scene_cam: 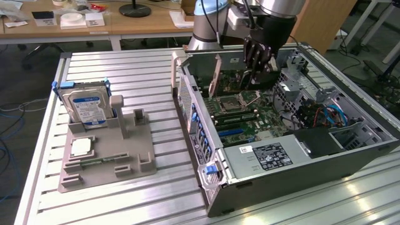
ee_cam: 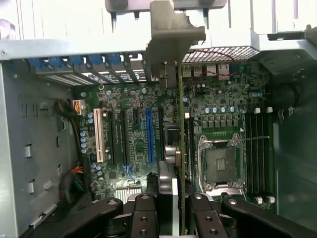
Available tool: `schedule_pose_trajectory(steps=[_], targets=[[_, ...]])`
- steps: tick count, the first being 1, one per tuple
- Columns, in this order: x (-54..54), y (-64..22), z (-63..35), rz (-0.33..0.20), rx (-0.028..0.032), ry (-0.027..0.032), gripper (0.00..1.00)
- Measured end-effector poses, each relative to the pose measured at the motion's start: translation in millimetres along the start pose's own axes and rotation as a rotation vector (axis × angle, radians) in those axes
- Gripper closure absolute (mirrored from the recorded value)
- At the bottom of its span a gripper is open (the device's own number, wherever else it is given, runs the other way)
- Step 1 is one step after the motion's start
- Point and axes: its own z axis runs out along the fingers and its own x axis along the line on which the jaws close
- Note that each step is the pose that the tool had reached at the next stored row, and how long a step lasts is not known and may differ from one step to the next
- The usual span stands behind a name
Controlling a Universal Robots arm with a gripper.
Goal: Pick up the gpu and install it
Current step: 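Insert the gpu into the slot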
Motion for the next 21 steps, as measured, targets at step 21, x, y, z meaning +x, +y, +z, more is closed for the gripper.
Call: schedule_pose_trajectory(steps=[21], targets=[[-0.8, -1.7, 34.9, 0.014, 0.0076, 0.0005, 0.72]])
